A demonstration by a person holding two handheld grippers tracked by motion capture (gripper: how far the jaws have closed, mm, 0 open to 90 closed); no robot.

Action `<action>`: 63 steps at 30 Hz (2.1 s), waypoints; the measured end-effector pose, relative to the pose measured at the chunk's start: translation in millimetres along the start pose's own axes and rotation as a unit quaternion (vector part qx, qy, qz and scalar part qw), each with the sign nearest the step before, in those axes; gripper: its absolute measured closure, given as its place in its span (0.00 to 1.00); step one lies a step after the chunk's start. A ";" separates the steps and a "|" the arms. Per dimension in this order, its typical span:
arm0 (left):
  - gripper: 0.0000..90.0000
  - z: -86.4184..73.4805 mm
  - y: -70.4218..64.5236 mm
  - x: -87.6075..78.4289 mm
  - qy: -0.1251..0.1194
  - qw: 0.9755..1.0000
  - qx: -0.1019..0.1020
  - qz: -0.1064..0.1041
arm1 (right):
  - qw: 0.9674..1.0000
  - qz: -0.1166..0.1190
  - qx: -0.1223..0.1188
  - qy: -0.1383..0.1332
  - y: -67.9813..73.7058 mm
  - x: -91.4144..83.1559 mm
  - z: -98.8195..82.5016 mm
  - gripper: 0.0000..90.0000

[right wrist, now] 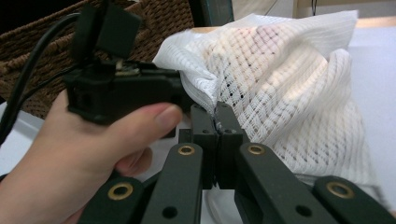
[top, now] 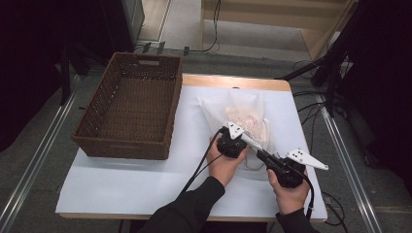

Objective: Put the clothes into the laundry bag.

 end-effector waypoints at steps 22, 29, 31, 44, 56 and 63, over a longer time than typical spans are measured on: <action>0.45 -55.4 50.9 -103.5 0.079 0.996 0.024 -0.026 | 1.000 -0.011 -0.006 0.011 -7.4 11.9 -7.8 1.00; 0.88 -66.7 50.5 -86.4 0.112 0.992 -0.012 -0.054 | 1.000 -0.007 -0.011 0.012 -6.2 12.4 -8.3 1.00; 0.99 -68.7 44.5 -90.3 0.123 0.989 -0.013 -0.080 | 1.000 -0.007 -0.011 0.013 -6.9 11.9 -8.5 1.00; 0.78 -97.4 13.3 -124.9 0.172 0.974 0.047 -0.139 | 1.000 -0.008 -0.017 0.017 -2.6 14.7 -9.7 1.00; 0.69 -49.6 -18.1 -91.6 0.116 0.983 0.072 -0.119 | 1.000 -0.002 -0.019 0.013 0.6 14.4 -7.6 1.00; 0.71 -57.6 -18.6 -38.7 0.149 0.983 0.050 -0.090 | 1.000 0.006 -0.024 0.012 6.7 14.6 -7.1 1.00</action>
Point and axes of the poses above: each handheld gripper's, and its own axes: x roughly forward along the jaws, z roughly out of its top, y roughly to its left, the point moved 9 cm from there along x, roughly forward along the jaws, and after that the axes turned 6 degrees about -z, right-handed, at the moved point
